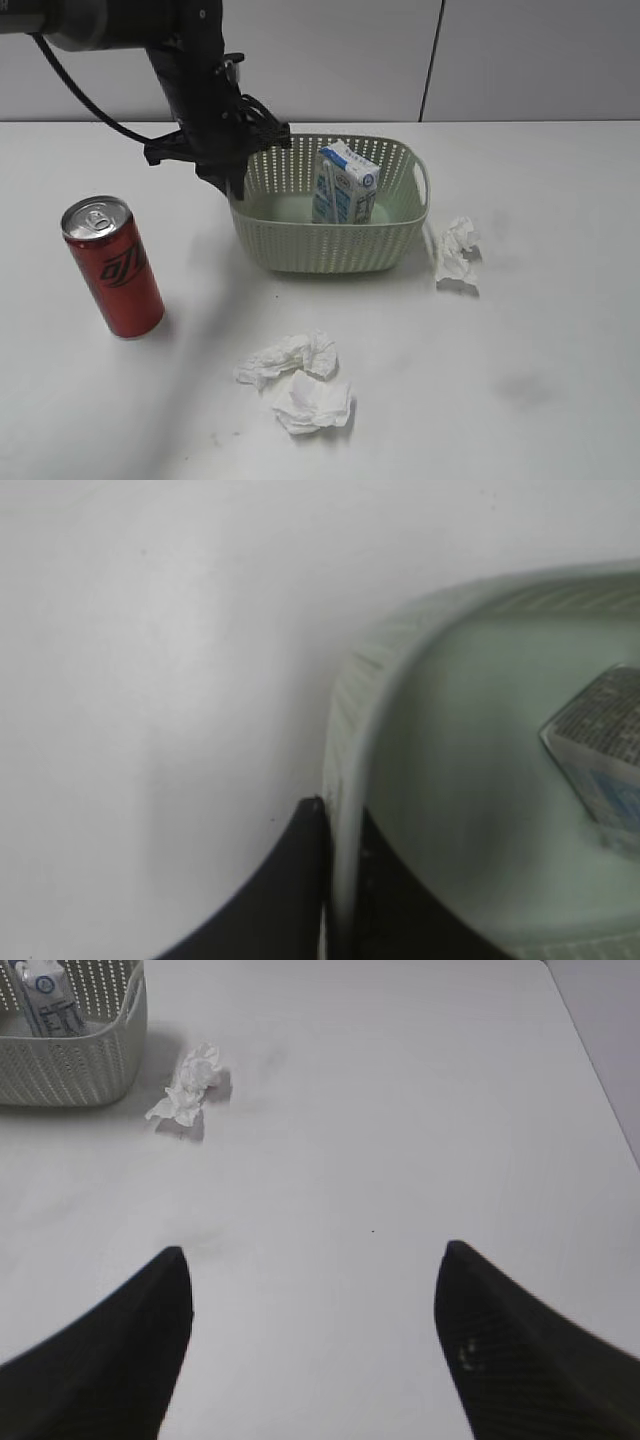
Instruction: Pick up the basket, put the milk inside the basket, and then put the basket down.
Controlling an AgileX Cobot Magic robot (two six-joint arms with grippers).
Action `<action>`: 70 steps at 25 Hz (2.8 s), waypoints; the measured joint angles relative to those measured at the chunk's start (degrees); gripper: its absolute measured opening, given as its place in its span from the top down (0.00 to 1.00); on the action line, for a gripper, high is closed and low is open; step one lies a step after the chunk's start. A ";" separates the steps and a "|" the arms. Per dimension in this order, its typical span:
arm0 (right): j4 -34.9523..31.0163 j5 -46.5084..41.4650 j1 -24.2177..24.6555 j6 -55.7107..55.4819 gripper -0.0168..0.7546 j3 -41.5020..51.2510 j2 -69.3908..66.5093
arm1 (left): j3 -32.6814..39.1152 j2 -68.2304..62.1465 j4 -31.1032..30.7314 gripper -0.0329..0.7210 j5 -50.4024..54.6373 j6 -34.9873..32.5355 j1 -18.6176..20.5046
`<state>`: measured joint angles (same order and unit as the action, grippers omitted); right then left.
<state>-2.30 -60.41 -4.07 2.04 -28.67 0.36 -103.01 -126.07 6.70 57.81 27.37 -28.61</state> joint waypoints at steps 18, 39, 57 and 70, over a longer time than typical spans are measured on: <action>0.00 0.05 0.00 -0.04 0.24 0.00 0.00 | -0.47 1.29 5.90 0.12 -3.21 -4.06 0.24; 0.00 0.05 0.00 -0.04 0.24 0.00 0.00 | -12.97 12.81 10.84 0.11 11.90 -26.09 26.71; 1.47 0.05 -3.35 -0.27 0.24 0.00 0.00 | 0.85 28.27 13.38 0.14 12.02 -34.47 35.13; 1.50 0.05 -3.35 -0.31 0.24 0.00 0.00 | 18.31 47.92 -0.02 0.16 6.82 -36.59 29.73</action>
<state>-0.80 -60.36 -7.42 1.73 -28.67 0.36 -84.69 -78.15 6.68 64.63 -9.22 1.12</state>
